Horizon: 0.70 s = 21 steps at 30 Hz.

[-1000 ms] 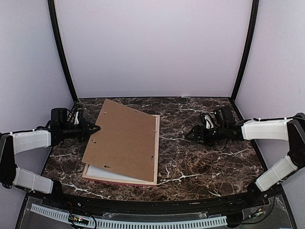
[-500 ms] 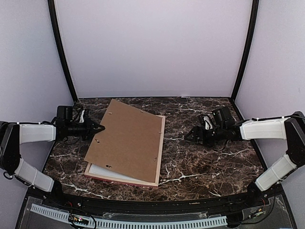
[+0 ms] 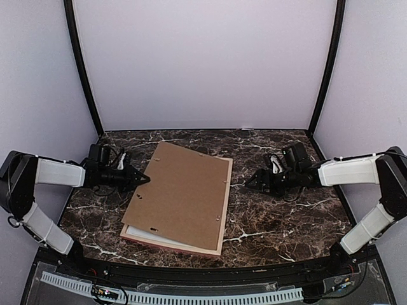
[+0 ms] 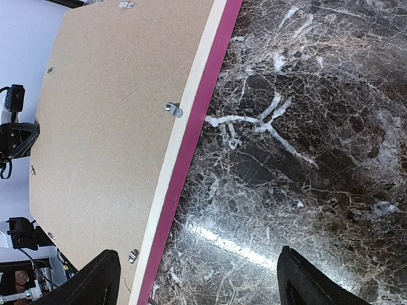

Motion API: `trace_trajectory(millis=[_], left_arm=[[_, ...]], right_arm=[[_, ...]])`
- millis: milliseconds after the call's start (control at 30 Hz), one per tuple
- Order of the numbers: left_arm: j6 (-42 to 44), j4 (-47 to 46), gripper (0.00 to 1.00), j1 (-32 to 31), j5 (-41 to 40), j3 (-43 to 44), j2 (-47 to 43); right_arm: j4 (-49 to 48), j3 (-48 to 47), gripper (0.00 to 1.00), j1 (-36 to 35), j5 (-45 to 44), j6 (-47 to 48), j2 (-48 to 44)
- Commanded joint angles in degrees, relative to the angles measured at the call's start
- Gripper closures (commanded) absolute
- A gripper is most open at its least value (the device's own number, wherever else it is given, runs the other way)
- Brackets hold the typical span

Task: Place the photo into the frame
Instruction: Place the backboard on the frame body.

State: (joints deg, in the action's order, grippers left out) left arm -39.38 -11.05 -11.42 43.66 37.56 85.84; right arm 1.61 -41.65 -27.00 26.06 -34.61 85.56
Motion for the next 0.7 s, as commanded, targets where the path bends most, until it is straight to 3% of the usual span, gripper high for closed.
trace_trajectory(millis=[0,367,667], left_arm=[[-0.1,0.8,0.87,-3.0,-1.6,-0.6,-0.2],[-6.5,-7.0,0.77,-10.2,-5.6,-5.6,1.3],[-10.0,-10.8,0.65,-17.3,-8.0,-5.4,4.7]], right_arm=[[-3.5,0.0,0.14,-0.7,0.6,-0.4,1.3],[-7.6,-3.3,0.14,-5.7,0.8,-2.8,10.4],[-4.1,-7.1,0.14,-6.0,-1.0,-0.4,12.7]])
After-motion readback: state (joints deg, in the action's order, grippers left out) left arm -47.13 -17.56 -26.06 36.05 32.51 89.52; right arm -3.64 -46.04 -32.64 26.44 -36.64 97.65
